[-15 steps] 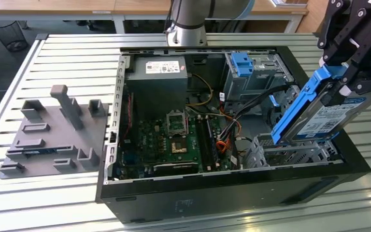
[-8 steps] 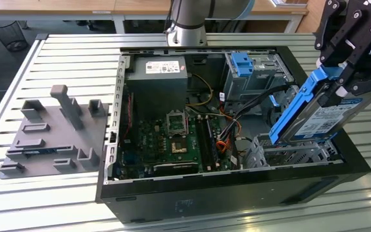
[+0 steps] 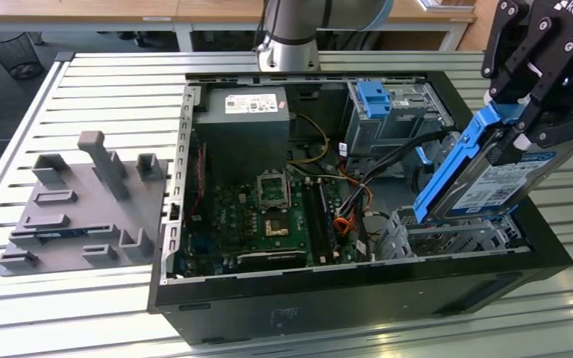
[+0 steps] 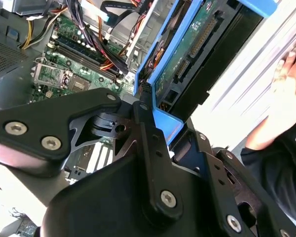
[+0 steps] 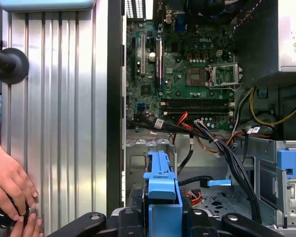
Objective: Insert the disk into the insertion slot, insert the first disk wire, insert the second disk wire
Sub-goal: 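Insert the disk into the insertion slot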
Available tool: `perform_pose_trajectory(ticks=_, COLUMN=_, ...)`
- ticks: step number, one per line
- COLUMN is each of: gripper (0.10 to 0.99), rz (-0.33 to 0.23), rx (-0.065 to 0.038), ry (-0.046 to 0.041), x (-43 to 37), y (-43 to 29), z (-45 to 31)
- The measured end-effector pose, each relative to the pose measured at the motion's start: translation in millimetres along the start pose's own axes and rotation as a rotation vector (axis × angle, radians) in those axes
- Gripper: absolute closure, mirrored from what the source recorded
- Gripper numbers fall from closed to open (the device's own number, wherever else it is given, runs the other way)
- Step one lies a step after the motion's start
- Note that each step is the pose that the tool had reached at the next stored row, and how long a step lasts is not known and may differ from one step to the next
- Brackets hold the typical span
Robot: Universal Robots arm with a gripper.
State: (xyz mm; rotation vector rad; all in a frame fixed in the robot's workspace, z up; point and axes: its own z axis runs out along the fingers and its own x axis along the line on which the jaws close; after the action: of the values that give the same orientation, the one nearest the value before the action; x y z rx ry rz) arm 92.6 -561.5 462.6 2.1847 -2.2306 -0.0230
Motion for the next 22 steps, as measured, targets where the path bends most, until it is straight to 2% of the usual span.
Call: perform_pose_trajectory(ticks=22, gripper=0.722, rz=0.000, rx=0.005, ry=-0.0002, x=-5.5, y=4.1, z=11.3)
